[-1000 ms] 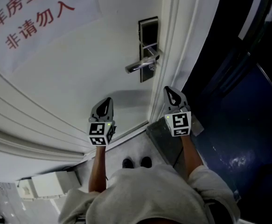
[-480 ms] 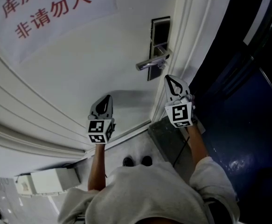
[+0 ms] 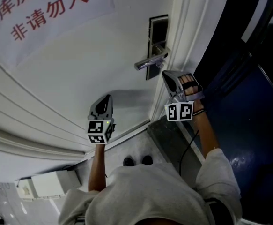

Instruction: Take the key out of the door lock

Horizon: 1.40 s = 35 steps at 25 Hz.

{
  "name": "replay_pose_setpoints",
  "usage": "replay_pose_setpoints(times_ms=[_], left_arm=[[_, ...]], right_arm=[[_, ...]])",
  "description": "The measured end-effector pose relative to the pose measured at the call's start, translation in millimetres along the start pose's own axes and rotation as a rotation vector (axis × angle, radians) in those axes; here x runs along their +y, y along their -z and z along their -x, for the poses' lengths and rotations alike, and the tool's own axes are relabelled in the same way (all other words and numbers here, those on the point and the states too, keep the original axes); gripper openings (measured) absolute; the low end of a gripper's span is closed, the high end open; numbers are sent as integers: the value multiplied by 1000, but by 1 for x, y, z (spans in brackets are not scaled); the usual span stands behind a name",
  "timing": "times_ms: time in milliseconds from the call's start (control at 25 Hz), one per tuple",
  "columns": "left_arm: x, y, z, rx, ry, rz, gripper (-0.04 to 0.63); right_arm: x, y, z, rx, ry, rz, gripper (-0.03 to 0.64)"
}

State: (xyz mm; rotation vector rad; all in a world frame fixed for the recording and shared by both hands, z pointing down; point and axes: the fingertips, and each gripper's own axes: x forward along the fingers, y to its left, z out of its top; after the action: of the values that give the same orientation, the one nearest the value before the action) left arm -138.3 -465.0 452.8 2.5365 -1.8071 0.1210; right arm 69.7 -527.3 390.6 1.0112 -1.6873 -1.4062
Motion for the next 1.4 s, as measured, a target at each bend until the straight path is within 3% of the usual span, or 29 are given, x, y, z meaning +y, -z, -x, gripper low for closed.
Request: replay_pose_setpoints(times_ms=[80, 200, 280, 360, 720, 1400], left_arm=[[-3, -1, -2, 2, 11, -8, 17], [-6, 2, -4, 8, 27, -14, 17], [-7, 2, -4, 7, 33, -10, 17], [-8, 1, -4, 5, 41, -8, 16], [-11, 2, -4, 13, 61, -15, 15], [1, 9, 1, 20, 38, 5, 17]], right_arm=[[-1, 2, -2, 0, 3, 52, 25], [-2, 1, -1, -27, -10, 39, 29], [-1, 2, -2, -29, -36, 25, 150], [-1, 2, -6, -20, -43, 50, 161], [0, 1, -24, -9, -24, 106, 158], [-2, -3, -47, -10, 60, 166, 47]])
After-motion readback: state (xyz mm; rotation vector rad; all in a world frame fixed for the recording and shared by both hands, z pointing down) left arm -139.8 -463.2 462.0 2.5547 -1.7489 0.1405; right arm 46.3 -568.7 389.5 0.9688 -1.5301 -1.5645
